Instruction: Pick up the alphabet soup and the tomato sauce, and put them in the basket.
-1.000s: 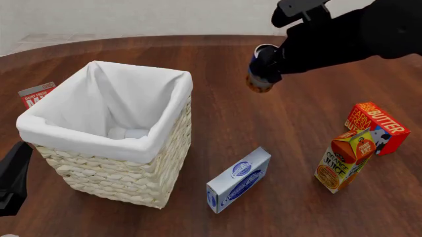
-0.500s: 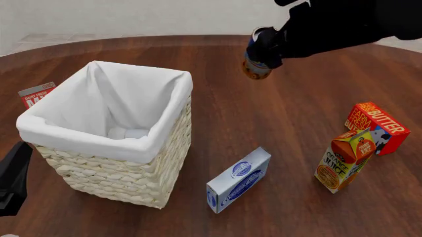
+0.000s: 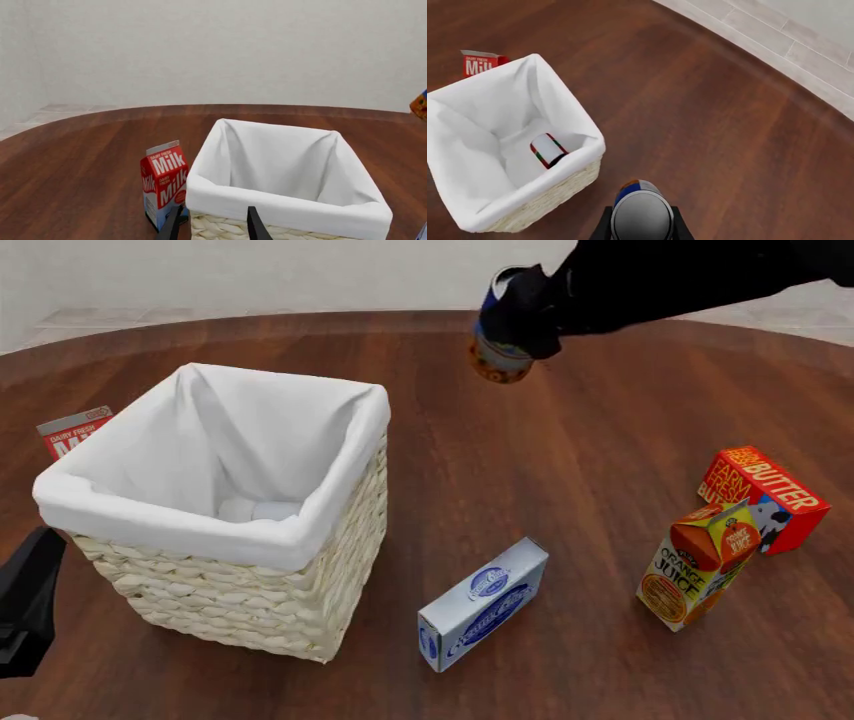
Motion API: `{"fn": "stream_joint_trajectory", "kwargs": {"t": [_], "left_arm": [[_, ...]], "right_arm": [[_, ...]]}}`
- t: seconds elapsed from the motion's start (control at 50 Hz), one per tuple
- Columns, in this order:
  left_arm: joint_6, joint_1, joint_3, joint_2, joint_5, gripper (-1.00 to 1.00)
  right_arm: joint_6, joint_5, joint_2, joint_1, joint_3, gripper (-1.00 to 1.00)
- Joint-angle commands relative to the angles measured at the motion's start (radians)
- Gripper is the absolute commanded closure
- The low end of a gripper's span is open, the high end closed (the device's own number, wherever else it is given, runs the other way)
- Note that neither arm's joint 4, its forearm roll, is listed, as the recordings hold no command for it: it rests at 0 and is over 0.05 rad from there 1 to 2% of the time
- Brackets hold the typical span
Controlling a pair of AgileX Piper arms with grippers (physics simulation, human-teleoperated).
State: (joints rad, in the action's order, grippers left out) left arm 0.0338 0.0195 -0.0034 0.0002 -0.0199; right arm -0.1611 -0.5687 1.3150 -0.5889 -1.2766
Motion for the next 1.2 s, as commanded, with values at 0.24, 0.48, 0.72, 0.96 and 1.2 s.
{"fn": "stream_joint_trajectory", "kwargs": {"t": [0.24, 0.48, 0.72, 0.96, 1.2], "left_arm": [[0.002, -0.003, 0.000, 0.000, 0.000, -1.00], [0.003, -0.002, 0.000, 0.000, -0.002, -1.00], [0.008, -0.003, -0.001, 0.000, -0.004, -1.00], [0.012, -0.003, -0.001, 0.000, -0.005, -1.00], [0.014, -0.002, 0.000, 0.000, -0.005, -1.00]], "right_arm": [[0.020, -0.017, -0.006, -0.077, -0.058, 1.00], [0.025, -0.014, 0.005, -0.112, -0.075, 1.00], [0.021, -0.020, 0.024, -0.136, -0.110, 1.00], [0.020, -0.021, 0.045, -0.161, -0.138, 1.00], [0.022, -0.015, 0.064, -0.180, -0.157, 1.00]]}}
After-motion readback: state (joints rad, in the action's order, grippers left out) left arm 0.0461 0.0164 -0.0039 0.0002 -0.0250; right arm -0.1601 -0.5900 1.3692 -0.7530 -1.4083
